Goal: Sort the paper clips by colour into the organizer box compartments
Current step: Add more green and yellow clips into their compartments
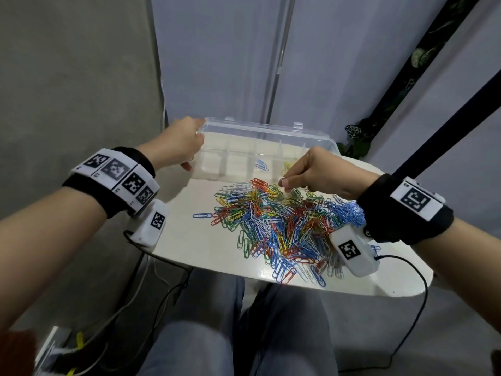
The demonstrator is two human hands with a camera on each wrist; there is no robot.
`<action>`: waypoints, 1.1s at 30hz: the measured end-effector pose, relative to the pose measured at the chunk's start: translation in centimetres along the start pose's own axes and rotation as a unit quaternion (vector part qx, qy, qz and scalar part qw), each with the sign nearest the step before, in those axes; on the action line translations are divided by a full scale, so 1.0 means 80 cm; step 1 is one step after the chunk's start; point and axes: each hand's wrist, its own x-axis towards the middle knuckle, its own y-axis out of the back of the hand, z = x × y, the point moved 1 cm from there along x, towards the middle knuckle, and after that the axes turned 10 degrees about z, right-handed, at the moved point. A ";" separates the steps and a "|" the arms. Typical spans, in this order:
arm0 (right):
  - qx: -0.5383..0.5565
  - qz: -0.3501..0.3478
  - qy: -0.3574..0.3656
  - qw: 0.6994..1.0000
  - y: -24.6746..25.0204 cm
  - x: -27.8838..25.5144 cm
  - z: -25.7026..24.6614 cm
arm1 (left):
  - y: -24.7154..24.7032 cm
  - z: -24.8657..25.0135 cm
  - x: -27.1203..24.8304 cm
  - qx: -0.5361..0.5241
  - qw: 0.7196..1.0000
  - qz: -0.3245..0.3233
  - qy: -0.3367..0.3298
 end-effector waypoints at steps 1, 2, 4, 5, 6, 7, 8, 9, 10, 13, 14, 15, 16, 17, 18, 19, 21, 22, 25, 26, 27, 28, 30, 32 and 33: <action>-0.012 0.005 0.008 1.000 -0.001 0.001 -0.001 | 0.000 0.000 0.000 -0.002 1.000 0.001 0.000; -0.025 0.010 0.019 0.999 -0.003 0.001 -0.002 | 0.000 0.000 0.000 -0.003 1.000 0.002 -0.002; -0.034 0.015 0.041 0.998 -0.011 0.001 -0.007 | 0.000 0.001 0.001 -0.003 1.000 0.003 -0.005; -0.032 0.013 0.050 0.998 -0.016 0.000 -0.009 | 0.000 0.000 0.001 -0.003 1.000 0.002 -0.004; -0.031 0.008 0.060 0.998 -0.022 -0.001 -0.012 | -0.001 0.000 0.001 -0.003 1.000 0.001 -0.002; -0.036 0.003 0.070 0.997 -0.027 -0.001 -0.015 | -0.001 -0.001 0.001 -0.004 1.000 0.001 -0.001; -0.045 -0.002 0.083 0.996 -0.032 -0.001 -0.018 | -0.001 -0.001 0.001 -0.004 1.000 0.002 0.000; -0.055 -0.005 0.093 0.994 -0.036 0.000 -0.019 | -0.001 -0.001 0.001 -0.005 1.000 0.002 0.000; -0.066 -0.007 0.098 0.993 -0.040 0.002 -0.021 | -0.001 -0.002 0.002 -0.007 1.000 0.003 0.000; -0.107 -0.014 0.100 0.989 -0.051 0.009 -0.021 | -0.002 -0.002 0.002 -0.015 1.000 0.001 0.000; -0.123 -0.017 0.102 0.987 -0.054 0.010 -0.021 | -0.002 -0.002 0.002 -0.019 1.000 0.001 0.002; -0.140 -0.016 0.107 0.984 -0.057 0.010 -0.021 | -0.002 -0.002 0.003 -0.021 1.000 0.001 0.004; -0.152 -0.011 0.113 0.982 -0.057 0.009 -0.022 | -0.003 -0.003 0.003 -0.021 1.000 0.000 0.004; -0.155 -0.002 0.118 0.981 -0.057 0.010 -0.022 | -0.003 -0.003 0.003 -0.021 1.000 0.000 0.005; -0.151 0.007 0.122 0.981 -0.055 0.010 -0.021 | -0.003 -0.003 0.003 -0.021 1.000 0.001 0.005; -0.141 0.013 0.122 0.982 -0.052 0.011 -0.021 | -0.003 -0.004 0.004 -0.020 1.000 0.003 0.005; -0.102 0.015 0.109 0.989 -0.044 0.010 -0.021 | -0.004 -0.005 0.005 -0.020 1.000 0.004 0.005; -0.068 0.010 0.097 0.993 -0.040 0.009 -0.021 | -0.004 -0.005 0.006 -0.021 1.000 0.004 0.005; 0.039 0.023 0.067 0.997 -0.024 0.005 -0.028 | -0.004 -0.005 0.006 -0.026 1.000 0.003 0.007; 0.072 0.029 0.059 0.995 -0.017 0.007 -0.032 | -0.003 -0.005 0.005 -0.028 1.000 0.003 0.006; 0.099 0.035 0.055 0.993 -0.011 0.009 -0.038 | -0.003 -0.005 0.004 -0.028 1.000 0.003 0.004; 0.121 0.042 0.054 0.990 -0.006 0.013 -0.044 | -0.003 -0.004 0.003 -0.028 1.000 0.004 0.002; 0.141 0.063 0.054 0.986 0.001 0.024 -0.058 | -0.003 -0.003 0.002 -0.029 1.000 0.003 0.002; 0.143 0.084 0.056 0.985 0.002 0.037 -0.073 | -0.002 -0.004 0.002 -0.031 1.000 0.001 0.003; 0.140 0.091 0.055 0.984 0.000 0.045 -0.080 | -0.001 -0.004 0.002 -0.031 1.000 -0.001 0.003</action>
